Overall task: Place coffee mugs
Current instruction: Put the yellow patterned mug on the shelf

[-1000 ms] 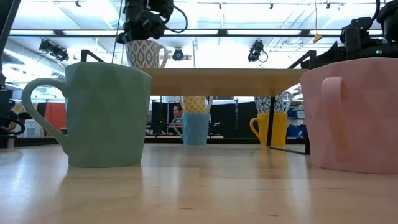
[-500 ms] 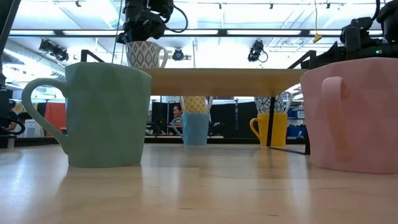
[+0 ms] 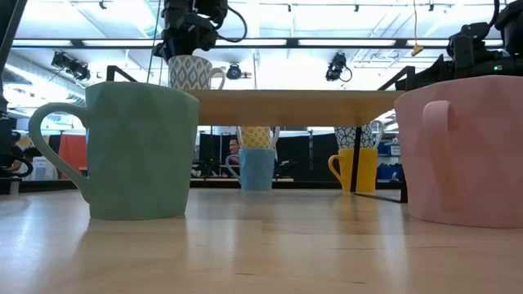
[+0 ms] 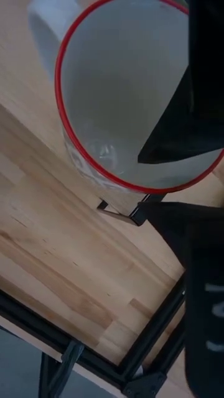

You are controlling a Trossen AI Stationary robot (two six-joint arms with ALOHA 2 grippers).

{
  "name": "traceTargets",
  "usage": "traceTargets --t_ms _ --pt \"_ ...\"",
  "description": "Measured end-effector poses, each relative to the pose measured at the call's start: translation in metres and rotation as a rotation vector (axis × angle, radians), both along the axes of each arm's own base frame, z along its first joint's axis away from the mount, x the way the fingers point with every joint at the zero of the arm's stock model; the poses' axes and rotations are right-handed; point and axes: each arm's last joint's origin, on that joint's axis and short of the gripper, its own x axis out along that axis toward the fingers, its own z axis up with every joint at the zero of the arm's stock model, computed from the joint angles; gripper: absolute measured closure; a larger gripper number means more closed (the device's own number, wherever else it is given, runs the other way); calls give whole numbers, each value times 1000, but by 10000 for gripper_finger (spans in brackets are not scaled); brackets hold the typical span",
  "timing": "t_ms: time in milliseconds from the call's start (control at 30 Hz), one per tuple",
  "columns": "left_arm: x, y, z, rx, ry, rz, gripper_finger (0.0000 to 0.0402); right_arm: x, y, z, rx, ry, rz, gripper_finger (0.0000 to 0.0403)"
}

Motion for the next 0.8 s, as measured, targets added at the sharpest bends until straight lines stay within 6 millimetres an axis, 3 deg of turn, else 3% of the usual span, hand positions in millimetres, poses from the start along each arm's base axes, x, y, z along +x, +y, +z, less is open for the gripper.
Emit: traceTargets --t_ms 233,533,800 --pt "0 0 0 0 0 0 245 0 0 0 0 0 0 270" --pt "-2 -1 3 6 -7 -10 242 0 0 1 1 -8 1 270" --pt "-7 -4 10 30 -38 -32 242 -1 1 11 -6 -120 38 270"
